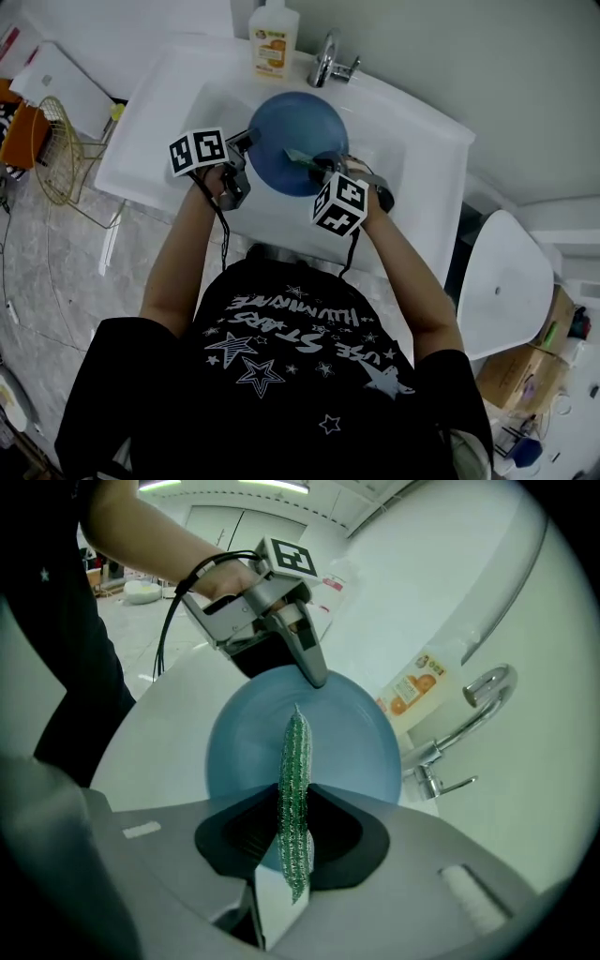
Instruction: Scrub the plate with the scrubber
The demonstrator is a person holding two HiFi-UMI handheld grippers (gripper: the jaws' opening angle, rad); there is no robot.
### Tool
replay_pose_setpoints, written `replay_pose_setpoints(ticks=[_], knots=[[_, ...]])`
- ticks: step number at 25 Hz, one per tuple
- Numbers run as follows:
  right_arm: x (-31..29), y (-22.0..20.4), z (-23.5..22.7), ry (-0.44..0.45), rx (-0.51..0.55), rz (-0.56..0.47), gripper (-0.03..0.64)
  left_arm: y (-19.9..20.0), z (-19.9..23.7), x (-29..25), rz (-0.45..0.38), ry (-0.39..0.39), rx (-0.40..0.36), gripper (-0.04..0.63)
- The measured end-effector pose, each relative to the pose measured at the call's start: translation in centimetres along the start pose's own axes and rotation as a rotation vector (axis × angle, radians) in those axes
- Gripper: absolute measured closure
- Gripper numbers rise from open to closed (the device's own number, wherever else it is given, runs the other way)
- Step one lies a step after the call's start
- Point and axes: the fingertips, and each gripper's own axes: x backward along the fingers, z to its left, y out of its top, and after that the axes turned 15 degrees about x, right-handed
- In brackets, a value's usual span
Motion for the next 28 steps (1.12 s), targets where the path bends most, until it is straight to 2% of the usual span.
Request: replay_pose_setpoints(ticks=[9, 13, 20, 28], knots=[[0.3, 3.4, 3.7, 0.121, -0.057, -0.093, 0.505, -0.7, 1.0, -1.1, 0.014, 0.025, 0.008, 0.519], [0.6, 4.8, 4.4, 0.144, -0.101, -0.142, 0.505, -1.2, 1.5, -1.2, 0.026, 0.035, 0.004, 0.519], [1.3, 2.9, 1.9, 0.051, -0.149, -0.129, 0.505, -1.5, 3.2, -1.5, 0.039, 0.059, 0.038, 0.523], [2.0, -2.5, -1.1, -0.056, -0.257, -0.052, 0.505, -3.3, 5.9, -3.6, 0.131, 0.136, -0.011, 0.525]])
